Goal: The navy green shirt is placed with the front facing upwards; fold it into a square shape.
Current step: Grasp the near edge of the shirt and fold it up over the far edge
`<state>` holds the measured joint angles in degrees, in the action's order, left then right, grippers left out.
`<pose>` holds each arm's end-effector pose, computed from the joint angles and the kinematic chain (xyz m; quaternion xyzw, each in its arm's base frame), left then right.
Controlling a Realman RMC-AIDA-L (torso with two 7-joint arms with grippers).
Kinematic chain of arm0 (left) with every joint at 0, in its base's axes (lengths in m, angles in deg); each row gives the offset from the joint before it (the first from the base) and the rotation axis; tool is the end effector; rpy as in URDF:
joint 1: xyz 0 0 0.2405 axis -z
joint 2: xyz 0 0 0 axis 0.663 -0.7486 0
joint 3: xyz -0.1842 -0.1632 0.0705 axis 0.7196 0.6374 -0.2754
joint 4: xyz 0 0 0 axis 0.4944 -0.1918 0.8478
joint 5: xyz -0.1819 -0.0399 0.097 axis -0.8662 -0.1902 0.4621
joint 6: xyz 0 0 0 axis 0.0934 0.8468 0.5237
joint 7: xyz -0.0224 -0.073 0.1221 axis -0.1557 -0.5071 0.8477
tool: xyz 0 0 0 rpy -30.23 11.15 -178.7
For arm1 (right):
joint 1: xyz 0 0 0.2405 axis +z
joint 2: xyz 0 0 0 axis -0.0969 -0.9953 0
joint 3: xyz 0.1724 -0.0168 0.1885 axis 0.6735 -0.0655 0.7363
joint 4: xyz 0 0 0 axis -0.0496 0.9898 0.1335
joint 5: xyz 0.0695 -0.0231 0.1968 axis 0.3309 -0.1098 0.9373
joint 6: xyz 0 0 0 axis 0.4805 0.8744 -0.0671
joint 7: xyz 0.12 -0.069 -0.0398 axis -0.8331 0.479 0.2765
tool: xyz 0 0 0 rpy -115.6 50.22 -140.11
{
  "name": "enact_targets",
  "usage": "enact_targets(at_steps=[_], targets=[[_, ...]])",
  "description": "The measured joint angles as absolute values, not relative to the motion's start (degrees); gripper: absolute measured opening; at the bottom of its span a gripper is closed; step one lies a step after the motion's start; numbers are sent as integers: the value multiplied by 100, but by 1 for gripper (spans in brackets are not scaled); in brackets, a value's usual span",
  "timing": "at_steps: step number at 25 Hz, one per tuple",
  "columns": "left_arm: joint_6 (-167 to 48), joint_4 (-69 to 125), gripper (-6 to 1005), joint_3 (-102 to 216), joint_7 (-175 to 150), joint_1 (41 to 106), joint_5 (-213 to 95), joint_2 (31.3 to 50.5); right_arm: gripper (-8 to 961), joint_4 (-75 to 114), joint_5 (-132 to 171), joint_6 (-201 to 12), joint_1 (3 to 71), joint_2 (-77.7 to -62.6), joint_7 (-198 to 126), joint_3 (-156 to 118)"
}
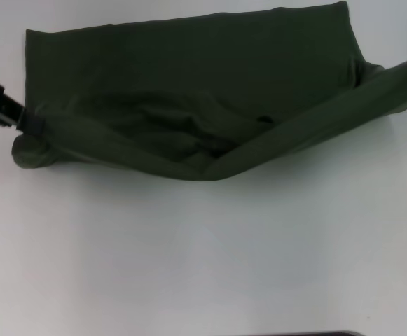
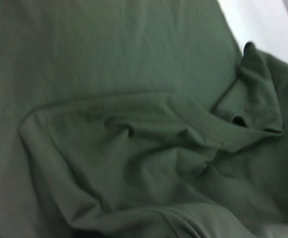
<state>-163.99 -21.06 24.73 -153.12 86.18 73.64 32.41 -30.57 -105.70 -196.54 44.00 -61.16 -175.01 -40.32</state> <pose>-0.2330 0.3594 0.1103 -0.8327 -0.5527 0.0254 0.0229 0.2644 0.3499 0.1539 -0.7980 0.5906 0.0763 0.0922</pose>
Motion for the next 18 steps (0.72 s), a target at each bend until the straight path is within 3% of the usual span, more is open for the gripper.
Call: enact_targets(at_steps=[18], targets=[[-14987, -2112, 55, 2840, -15848, 8647, 7278, 3282, 62, -2861, -10406, -18830, 4349, -6087, -17708, -3496]])
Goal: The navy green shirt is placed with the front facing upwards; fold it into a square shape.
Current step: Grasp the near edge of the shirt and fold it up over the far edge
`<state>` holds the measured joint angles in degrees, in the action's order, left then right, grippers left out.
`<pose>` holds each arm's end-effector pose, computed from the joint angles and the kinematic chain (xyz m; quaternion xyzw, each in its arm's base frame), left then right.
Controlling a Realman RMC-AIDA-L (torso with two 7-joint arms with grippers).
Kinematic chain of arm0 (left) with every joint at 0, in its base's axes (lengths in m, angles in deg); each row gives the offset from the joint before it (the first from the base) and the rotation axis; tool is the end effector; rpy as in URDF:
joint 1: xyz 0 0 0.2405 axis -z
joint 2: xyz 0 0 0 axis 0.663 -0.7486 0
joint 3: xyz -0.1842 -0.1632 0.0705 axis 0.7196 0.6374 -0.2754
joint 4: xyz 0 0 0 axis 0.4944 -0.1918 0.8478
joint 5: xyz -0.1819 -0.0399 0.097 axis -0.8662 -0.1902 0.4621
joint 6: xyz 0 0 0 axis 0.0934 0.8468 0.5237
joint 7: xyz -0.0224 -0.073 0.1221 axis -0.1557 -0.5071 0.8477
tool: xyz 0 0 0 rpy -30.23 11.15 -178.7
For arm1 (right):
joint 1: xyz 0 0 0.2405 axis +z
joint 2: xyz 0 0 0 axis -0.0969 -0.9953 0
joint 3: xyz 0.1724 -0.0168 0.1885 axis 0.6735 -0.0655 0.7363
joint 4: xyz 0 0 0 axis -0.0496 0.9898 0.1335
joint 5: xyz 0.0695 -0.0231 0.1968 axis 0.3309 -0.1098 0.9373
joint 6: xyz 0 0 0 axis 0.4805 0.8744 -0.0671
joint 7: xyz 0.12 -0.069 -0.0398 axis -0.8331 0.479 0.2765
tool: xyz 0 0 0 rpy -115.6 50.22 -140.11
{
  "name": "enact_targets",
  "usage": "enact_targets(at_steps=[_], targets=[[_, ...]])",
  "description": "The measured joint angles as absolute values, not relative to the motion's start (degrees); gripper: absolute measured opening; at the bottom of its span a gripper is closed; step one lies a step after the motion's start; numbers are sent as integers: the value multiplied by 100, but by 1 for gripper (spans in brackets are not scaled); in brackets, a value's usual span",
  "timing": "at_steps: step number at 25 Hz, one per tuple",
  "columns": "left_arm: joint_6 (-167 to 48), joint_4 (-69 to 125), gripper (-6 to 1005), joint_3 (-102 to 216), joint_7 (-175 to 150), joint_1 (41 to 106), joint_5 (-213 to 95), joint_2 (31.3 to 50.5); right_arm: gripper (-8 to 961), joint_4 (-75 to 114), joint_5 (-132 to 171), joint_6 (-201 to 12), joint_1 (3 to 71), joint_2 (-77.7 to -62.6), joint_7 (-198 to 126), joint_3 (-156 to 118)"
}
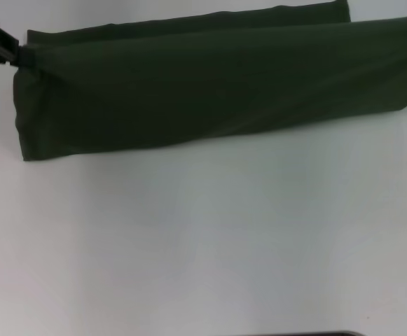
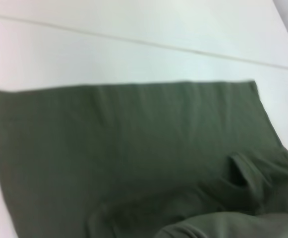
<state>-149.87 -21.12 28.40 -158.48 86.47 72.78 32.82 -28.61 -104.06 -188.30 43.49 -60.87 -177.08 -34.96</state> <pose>-0.2397 0.3953 0.1193 -0.7947 -0.5885 -0.0543 0.1387 0.2781 0.3654 0.1671 -0.7567 0.6164 0.1519 0.1561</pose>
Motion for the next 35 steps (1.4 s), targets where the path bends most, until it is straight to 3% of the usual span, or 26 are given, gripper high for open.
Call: enact_targets(at_steps=[9, 17, 35], targets=[[-13737, -1979, 58, 2667, -15909, 8779, 7301, 3567, 62, -2407, -10036, -17721, 4406, -6156, -17709, -3537], [-12431, -1586, 75, 2249, -15916, 8953, 7319, 3809, 62, -2123, -9666, -16601, 4517, -6486, -17565, -3687], [-10717, -1126, 111, 1826, -15764, 8961, 7328, 4183, 61, -1285, -9666, -14226, 4732, -6730, -17353, -4530]])
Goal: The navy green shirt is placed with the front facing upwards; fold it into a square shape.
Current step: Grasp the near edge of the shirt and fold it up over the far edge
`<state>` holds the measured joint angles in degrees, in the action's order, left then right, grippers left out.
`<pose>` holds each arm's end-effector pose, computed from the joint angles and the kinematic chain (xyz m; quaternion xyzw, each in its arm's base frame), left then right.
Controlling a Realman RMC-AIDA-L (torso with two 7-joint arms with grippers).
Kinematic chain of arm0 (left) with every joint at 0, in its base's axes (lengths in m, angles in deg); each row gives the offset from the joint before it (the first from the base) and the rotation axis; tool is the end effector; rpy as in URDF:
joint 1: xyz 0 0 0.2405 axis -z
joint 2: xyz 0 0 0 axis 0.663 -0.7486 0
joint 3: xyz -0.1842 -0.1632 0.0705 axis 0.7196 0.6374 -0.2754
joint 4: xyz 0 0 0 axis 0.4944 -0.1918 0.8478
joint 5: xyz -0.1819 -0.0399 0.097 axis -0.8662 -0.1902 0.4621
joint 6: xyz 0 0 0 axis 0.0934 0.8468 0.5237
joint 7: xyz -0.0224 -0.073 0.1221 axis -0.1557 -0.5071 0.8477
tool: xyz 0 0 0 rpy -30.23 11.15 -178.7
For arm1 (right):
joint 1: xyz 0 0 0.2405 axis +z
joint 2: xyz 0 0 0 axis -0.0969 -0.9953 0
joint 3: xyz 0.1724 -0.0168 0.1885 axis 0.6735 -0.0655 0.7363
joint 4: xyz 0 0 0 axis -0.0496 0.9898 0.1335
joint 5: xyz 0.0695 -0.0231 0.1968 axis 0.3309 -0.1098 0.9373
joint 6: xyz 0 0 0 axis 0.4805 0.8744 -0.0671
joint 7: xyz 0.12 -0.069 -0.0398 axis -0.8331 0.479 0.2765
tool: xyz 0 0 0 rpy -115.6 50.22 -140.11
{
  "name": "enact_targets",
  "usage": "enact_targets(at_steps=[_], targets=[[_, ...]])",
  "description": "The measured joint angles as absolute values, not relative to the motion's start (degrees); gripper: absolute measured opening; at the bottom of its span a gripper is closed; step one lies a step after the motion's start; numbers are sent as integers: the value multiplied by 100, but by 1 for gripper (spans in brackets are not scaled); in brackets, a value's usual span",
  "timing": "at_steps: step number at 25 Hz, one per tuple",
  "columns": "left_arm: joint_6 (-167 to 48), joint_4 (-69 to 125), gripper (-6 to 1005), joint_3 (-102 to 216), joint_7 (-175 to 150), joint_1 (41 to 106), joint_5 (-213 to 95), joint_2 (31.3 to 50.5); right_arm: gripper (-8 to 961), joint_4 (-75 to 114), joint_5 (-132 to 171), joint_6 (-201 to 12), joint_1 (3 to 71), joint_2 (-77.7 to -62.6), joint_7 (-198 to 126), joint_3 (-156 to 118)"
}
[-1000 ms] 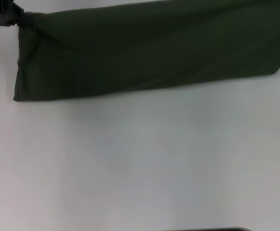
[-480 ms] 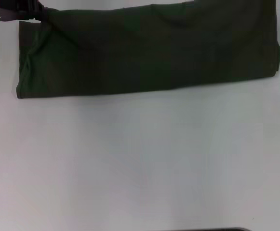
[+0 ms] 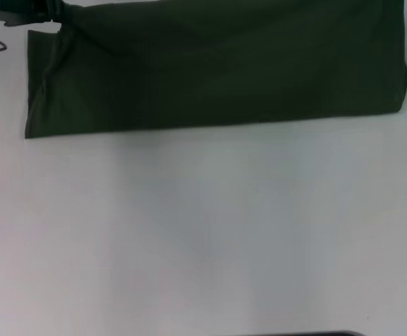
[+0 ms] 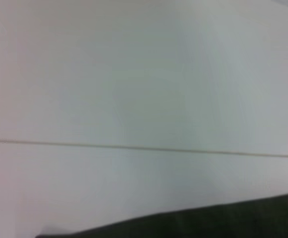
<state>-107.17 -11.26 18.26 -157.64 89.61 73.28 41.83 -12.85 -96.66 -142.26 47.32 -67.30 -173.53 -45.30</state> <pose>-0.2379 0.4604 0.0376 -0.7713 -0.5383 -0.0950 0.3260 0.2955 0.4458 0.0940 -0.6847 0.6085 0.2165 0.3376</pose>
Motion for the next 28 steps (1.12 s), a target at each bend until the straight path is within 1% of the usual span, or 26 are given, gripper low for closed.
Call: enact_targets(at_steps=[3, 10, 15, 19, 28], targets=[[-10519, -1117, 118, 1720, -15762, 9006, 7328, 4239, 61, -1261, -9666, -14008, 4788, -6772, -17352, -4552], [-10077, -1003, 132, 1589, -15792, 9141, 7324, 4276, 61, -1136, -9663, -13349, 5052, -6890, -17314, -4839], [-9706, -878, 142, 1546, -15764, 9202, 7323, 4353, 62, -857, -9664, -12742, 5252, -6966, -17073, -4972], [-9442, -679, 150, 1401, -15762, 9260, 7323, 4336, 62, -766, -9666, -12397, 5308, -7006, -17031, -5123], [-9286, -662, 169, 1249, -15759, 9321, 7329, 4332, 62, -737, -9657, -12171, 5380, -7044, -16966, -5216]])
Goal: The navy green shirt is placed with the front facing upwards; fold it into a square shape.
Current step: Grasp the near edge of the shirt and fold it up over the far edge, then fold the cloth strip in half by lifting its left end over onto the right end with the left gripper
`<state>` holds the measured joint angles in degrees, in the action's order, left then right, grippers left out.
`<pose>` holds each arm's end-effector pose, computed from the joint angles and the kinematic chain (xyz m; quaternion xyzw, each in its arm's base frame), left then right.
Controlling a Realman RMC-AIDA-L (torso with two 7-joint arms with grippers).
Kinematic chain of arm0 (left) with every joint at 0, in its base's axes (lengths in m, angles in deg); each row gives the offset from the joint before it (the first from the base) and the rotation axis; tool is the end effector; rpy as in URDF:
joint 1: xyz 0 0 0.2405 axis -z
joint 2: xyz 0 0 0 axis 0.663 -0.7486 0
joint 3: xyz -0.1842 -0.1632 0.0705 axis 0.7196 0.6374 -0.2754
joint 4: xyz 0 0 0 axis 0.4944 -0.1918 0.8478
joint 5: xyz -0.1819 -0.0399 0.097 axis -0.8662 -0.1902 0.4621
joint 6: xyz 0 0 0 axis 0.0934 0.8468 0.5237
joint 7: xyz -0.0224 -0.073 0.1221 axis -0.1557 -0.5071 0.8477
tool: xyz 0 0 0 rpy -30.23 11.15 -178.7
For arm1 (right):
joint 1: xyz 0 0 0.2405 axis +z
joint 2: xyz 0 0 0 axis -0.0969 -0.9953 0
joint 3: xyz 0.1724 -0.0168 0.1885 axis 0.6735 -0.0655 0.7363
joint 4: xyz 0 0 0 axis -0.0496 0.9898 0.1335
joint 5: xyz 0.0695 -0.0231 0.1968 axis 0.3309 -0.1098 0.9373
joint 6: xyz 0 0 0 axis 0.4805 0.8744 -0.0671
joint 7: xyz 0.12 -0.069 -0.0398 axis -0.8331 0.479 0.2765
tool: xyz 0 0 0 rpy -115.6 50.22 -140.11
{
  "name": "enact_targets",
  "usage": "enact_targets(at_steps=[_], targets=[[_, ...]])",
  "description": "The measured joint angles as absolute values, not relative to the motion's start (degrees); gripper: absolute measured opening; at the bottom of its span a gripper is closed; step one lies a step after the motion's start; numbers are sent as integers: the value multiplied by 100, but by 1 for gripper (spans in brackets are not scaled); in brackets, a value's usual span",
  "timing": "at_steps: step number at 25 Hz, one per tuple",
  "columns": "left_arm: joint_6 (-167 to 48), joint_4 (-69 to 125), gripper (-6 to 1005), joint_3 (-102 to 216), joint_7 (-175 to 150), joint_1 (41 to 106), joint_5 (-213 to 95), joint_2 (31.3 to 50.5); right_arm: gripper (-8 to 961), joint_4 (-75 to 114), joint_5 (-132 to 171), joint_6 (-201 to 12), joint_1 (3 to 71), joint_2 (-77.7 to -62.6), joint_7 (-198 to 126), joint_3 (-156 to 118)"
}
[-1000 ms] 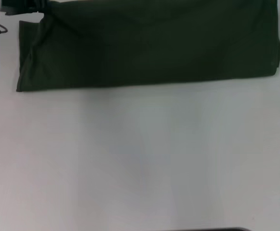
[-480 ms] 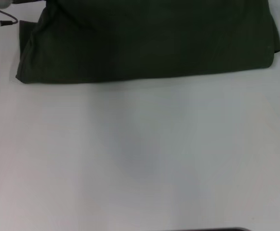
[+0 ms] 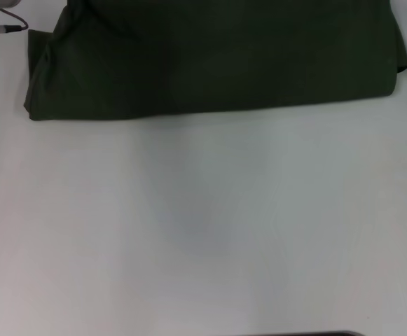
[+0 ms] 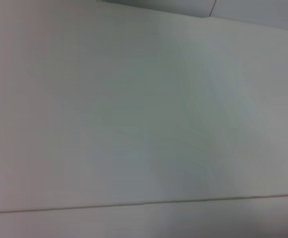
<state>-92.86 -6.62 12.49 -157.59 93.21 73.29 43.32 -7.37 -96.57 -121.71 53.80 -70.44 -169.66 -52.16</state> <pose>-0.2163 0.4843 0.0181 -0.7768 -0.4868 -0.0985 0.3872 0.2650 0.4862 0.0636 -0.6962 0.5414 0.1948 0.4292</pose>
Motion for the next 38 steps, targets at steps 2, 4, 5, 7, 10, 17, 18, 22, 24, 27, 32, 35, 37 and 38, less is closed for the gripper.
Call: enact_targets(at_steps=[2, 4, 5, 7, 10, 17, 18, 22, 24, 27, 32, 35, 37, 38], targets=[[-9270, -659, 173, 1227, -15759, 9322, 7332, 4338, 62, -735, -9666, -12121, 5402, -7069, -16952, -5221], [-9223, -637, 177, 1189, -15759, 9322, 7345, 4347, 61, -717, -9668, -12059, 5421, -7088, -16912, -5225], [-9203, -623, 179, 1175, -15759, 9322, 7359, 4352, 61, -700, -9667, -12035, 5435, -7096, -16891, -5233], [-9185, -603, 183, 1162, -15759, 9325, 7384, 4358, 62, -675, -9662, -11995, 5460, -7107, -16878, -5261], [-9152, -610, 189, 1171, -15768, 9324, 7389, 4380, 65, -660, -9662, -11982, 5485, -7121, -16877, -5286], [-9115, -605, 204, 1232, -15927, 9320, 7344, 4337, 70, -572, -9694, -12057, 5495, -6993, -16927, -5286], [-9115, -605, 206, 1232, -15928, 9320, 7345, 4337, 70, -567, -9696, -12058, 5495, -6979, -16931, -5287], [-9115, -611, 247, 1231, -15936, 9326, 7346, 4337, 201, -543, -9713, -12102, 5493, -6921, -16940, -5286], [-9115, -631, 284, 1231, -15993, 9331, 7360, 4338, 288, -525, -9723, -12105, 5496, -6897, -16941, -5286], [-9115, -653, 340, 1231, -16054, 9335, 7372, 4339, 302, -521, -9725, -12127, 5499, -6873, -16947, -5286], [-9158, -659, 415, 1230, -16068, 9338, 7353, 4311, 373, -517, -9725, -12313, 5520, -6813, -16966, -5286], [-9246, -642, 449, 1231, -16213, 9337, 7359, 4241, 457, -528, -9725, -12551, 5522, -6777, -16984, -5286], [-9409, -654, 514, 1236, -16325, 9317, 7351, 4175, 499, -560, -9725, -12833, 5506, -6720, -17044, -5286], [-9545, -669, 546, 1257, -16379, 9306, 7336, 4121, 520, -575, -9725, -12992, 5496, -6684, -17083, -5284]])
